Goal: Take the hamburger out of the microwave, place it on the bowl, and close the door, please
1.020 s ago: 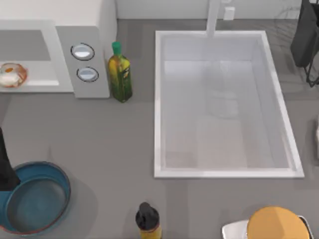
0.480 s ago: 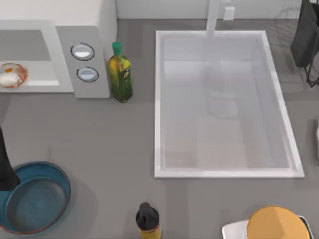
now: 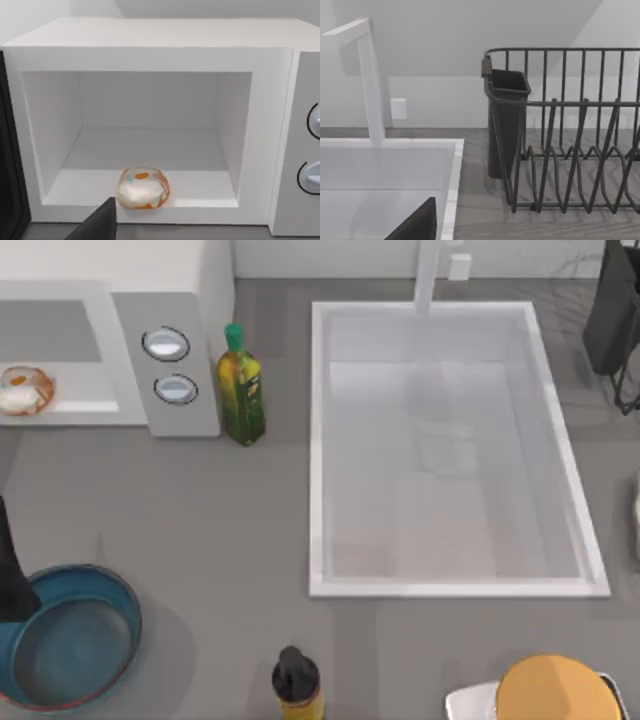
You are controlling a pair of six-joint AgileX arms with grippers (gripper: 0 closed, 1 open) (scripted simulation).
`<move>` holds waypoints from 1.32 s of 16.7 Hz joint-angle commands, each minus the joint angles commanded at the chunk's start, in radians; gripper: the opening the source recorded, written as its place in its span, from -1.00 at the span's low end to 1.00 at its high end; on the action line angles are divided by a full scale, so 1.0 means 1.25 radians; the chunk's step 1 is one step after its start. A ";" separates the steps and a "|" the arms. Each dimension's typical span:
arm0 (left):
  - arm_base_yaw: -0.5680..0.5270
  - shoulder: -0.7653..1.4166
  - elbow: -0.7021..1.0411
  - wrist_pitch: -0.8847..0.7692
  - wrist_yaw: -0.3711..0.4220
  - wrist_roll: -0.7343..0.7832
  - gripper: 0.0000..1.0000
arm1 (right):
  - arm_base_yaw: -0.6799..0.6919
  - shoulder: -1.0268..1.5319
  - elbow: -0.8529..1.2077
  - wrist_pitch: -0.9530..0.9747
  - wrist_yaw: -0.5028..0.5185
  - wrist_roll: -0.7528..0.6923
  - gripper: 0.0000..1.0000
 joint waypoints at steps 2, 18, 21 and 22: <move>0.003 0.041 0.018 0.025 0.004 0.001 1.00 | 0.000 0.000 0.000 0.000 0.000 0.000 1.00; 0.076 1.257 0.454 0.643 0.094 0.037 1.00 | 0.000 0.000 0.000 0.000 0.000 0.000 1.00; 0.091 1.515 0.540 0.765 0.112 0.044 1.00 | 0.000 0.000 0.000 0.000 0.000 0.000 1.00; 0.095 1.592 0.565 0.802 0.117 0.046 1.00 | 0.000 0.000 0.000 0.000 0.000 0.000 1.00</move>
